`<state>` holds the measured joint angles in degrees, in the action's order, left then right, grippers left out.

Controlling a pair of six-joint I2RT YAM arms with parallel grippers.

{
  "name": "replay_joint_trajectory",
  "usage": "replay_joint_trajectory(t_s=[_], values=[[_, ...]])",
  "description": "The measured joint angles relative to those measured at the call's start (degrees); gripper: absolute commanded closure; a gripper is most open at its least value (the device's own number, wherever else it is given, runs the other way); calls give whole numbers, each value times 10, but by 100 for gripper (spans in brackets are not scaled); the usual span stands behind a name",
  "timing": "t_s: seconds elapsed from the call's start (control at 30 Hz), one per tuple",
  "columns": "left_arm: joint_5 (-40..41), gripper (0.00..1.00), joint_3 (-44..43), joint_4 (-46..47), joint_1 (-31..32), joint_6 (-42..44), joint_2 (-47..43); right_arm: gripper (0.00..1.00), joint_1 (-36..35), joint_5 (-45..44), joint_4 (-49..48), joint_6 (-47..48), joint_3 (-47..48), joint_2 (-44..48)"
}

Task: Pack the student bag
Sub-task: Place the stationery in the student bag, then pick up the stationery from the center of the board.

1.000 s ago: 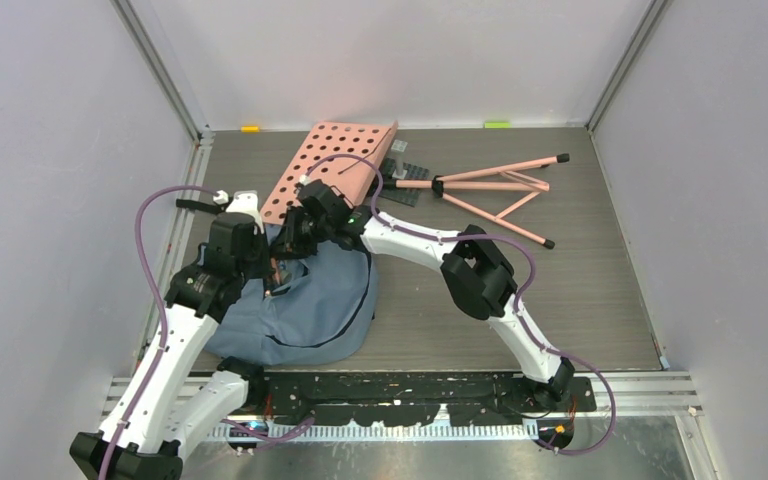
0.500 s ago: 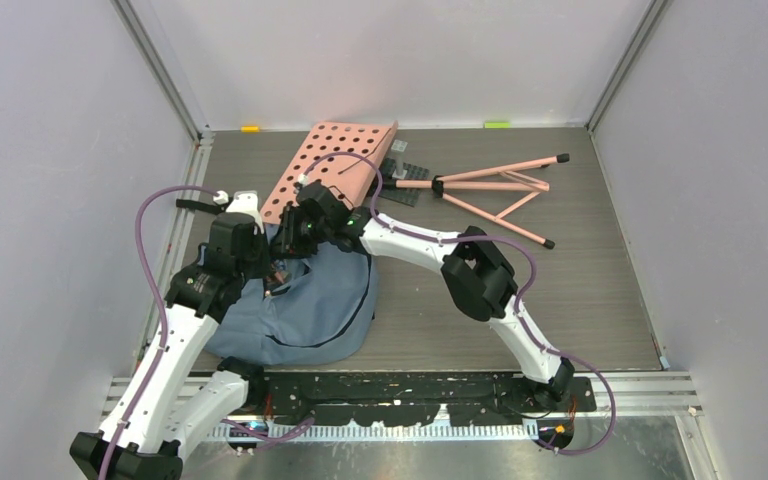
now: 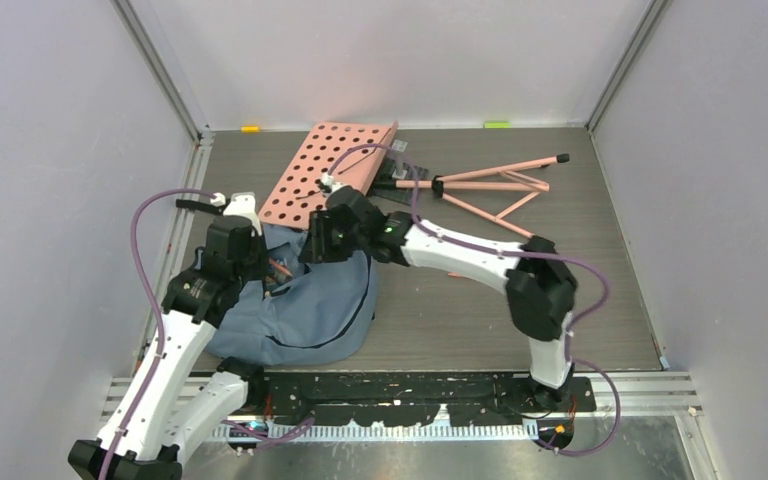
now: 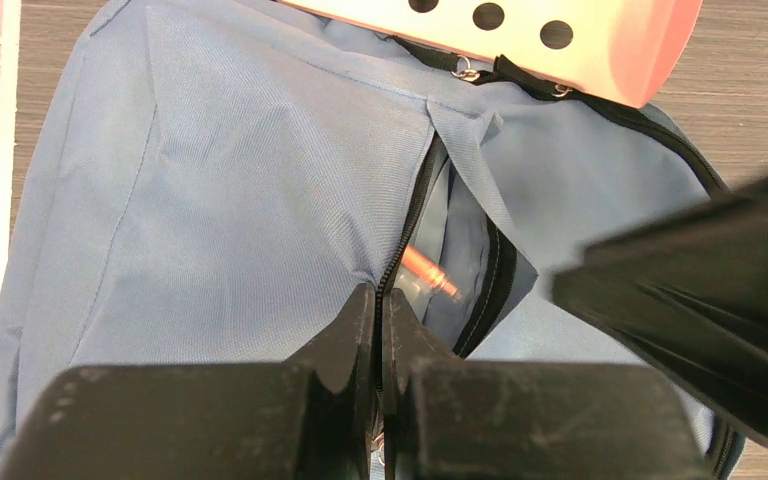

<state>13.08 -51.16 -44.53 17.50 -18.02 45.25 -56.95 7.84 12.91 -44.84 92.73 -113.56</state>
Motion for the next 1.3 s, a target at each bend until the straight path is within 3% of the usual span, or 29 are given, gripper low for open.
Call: replay_joint_trajectory(t_s=[0.3, 0.43, 0.57, 0.7, 1.0, 1.3], values=[[7, 100, 0, 0, 0, 0, 0, 43, 21, -84, 92, 121, -195, 293], [7, 100, 0, 0, 0, 0, 0, 39, 112, -102, 139, 125, -288, 372], [6, 100, 0, 0, 0, 0, 0, 29, 228, -146, 175, 85, -392, 430], [3, 100, 0, 0, 0, 0, 0, 25, 258, -194, 205, 32, -467, 483], [-1, 100, 0, 0, 0, 1, 0, 26, 268, -292, 208, -101, -503, 465], [-3, 100, 2, 1, 0, 2, -1, 31, 275, -351, 241, -218, -445, 317]])
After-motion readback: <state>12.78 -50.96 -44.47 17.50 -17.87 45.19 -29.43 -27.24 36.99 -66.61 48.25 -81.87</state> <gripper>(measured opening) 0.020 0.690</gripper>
